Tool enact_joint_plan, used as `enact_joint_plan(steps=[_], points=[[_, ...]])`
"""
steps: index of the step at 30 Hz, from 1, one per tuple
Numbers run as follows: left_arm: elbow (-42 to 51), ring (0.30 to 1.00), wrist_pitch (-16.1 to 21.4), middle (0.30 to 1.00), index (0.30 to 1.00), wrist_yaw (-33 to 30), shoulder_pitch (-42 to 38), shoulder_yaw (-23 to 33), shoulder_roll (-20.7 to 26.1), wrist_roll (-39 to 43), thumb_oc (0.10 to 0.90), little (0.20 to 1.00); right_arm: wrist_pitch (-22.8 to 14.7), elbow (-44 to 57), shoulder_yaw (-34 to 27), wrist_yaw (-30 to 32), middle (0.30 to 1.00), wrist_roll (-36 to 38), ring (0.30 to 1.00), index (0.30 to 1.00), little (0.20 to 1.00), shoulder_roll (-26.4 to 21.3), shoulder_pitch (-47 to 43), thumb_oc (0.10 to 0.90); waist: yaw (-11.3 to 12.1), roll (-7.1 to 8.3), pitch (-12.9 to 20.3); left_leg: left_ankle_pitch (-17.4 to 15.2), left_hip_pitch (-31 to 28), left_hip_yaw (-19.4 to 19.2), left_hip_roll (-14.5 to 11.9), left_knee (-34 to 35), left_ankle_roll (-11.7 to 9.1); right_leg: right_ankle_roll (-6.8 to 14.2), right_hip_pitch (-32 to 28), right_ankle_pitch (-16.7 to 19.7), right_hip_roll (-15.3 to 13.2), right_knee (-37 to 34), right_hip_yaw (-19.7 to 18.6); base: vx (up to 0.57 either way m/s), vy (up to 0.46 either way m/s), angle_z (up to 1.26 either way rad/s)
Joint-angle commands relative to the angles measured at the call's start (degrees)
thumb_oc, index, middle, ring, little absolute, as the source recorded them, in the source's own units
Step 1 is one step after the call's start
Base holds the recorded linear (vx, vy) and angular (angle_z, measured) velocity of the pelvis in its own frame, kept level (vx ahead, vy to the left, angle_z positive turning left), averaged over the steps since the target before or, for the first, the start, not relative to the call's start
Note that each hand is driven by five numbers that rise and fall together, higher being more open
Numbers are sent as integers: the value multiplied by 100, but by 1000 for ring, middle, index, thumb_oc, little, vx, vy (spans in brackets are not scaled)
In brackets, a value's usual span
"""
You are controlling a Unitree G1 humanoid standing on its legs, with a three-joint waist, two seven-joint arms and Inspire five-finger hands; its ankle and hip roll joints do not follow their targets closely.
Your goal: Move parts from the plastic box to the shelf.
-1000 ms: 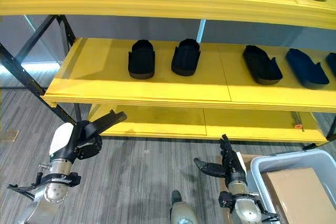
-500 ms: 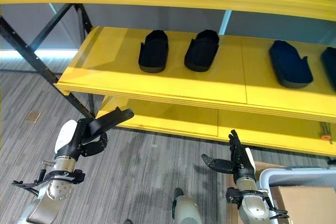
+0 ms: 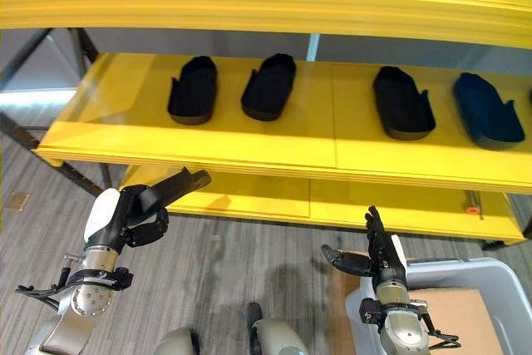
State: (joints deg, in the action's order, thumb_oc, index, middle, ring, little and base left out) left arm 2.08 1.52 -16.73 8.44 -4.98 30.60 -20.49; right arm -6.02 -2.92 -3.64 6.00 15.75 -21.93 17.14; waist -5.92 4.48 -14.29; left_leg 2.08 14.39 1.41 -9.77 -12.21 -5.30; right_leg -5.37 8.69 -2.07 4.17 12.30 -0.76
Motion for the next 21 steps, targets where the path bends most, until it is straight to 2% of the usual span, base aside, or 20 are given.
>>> enact_joint_plan(steps=[1, 2, 4, 7, 9, 10, 13, 16, 18, 21], points=[[708, 300, 404, 300, 300, -649, -462, 555, 162, 46, 400, 300, -629, 584, -145, 102, 1000, -29, 1000, 1000, 1000, -379, -136, 900, 6, -199, -34, 1412, 280, 86, -525, 1410, -158, 537, -810, -670, -386, -226, -432, 327, 182, -51], [675, 300, 407, 300, 300, -686, -440, 569, 156, 17, 400, 300, -627, 533, -118, 99, 1000, -43, 1000, 1000, 1000, -370, -117, 900, 17, -232, -18, 1515, 164, 109, -580, 1663, -214, 561, -871, -757, -356, -176, -524, 304, 209, -56], [689, 300, 398, 300, 300, -703, -369, 590, 126, -24, 400, 300, -618, 567, -130, 73, 1000, -49, 1000, 1000, 1000, -358, -22, 900, -14, -331, 38, 1611, 36, -88, -707, 1710, -351, 603, -1028, -923, -339, -128, -609, 233, 196, -77], [691, 300, 428, 300, 300, -734, -313, 630, 82, -75, 400, 300, -600, 597, -132, 8, 1000, -74, 1000, 1000, 1000, -277, 128, 900, -45, -528, 244, 1555, -385, -204, -919, 1721, -416, 703, -1225, -1037, -442, -174, -856, 269, 297, -75], [689, 300, 429, 300, 300, -735, -312, 625, 83, -76, 400, 300, -597, 603, -135, 8, 1000, -74, 1000, 1000, 1000, -276, 137, 900, -22, -523, 242, 1548, -406, -230, -921, 1721, -416, 705, -1239, -1028, -447, -191, -879, 181, 199, -59], [708, 300, 460, 300, 300, -707, -363, 535, 101, -72, 400, 300, -575, 621, -186, -5, 1000, -37, 1000, 1000, 1000, -212, 214, 900, -66, -538, 345, 1486, -499, -383, -836, 1652, -402, 845, -1423, -960, -701, -382, -862, 288, 327, -41], [721, 300, 468, 300, 300, -733, -419, 465, 190, -45, 400, 300, -513, 611, -219, -9, 1000, -76, 1000, 1000, 1000, -162, 232, 900, -132, -487, 437, 1149, -530, -547, -656, 1418, -295, 1041, -1513, -771, -1086, -635, -919, 224, 312, -30], [731, 300, 486, 300, 300, -729, -521, 439, 260, 13, 400, 300, -468, 591, -219, 22, 1000, -118, 1000, 1000, 1000, -122, 173, 900, -149, -429, 452, 907, -346, -672, -553, 966, -240, 1152, -1493, -650, -1304, -735, -929, 97, 210, -18], [738, 300, 477, 300, 300, -777, -601, 411, 358, 63, 400, 300, -417, 543, -176, 66, 1000, -192, 1000, 1000, 1000, -88, 40, 900, -180, -345, 522, 517, -229, -781, -432, 615, -68, 1313, -1360, -416, -1565, -772, -987, 153, 322, -23], [767, 300, 482, 300, 300, -785, -630, 458, 426, 69, 400, 300, -409, 504, -147, 88, 1000, -245, 1000, 1000, 1000, -85, -83, 900, -169, -276, 544, 318, -205, -997, -411, 442, -39, 1414, -1252, -285, -1663, -829, -1054, 63, 154, -35]])
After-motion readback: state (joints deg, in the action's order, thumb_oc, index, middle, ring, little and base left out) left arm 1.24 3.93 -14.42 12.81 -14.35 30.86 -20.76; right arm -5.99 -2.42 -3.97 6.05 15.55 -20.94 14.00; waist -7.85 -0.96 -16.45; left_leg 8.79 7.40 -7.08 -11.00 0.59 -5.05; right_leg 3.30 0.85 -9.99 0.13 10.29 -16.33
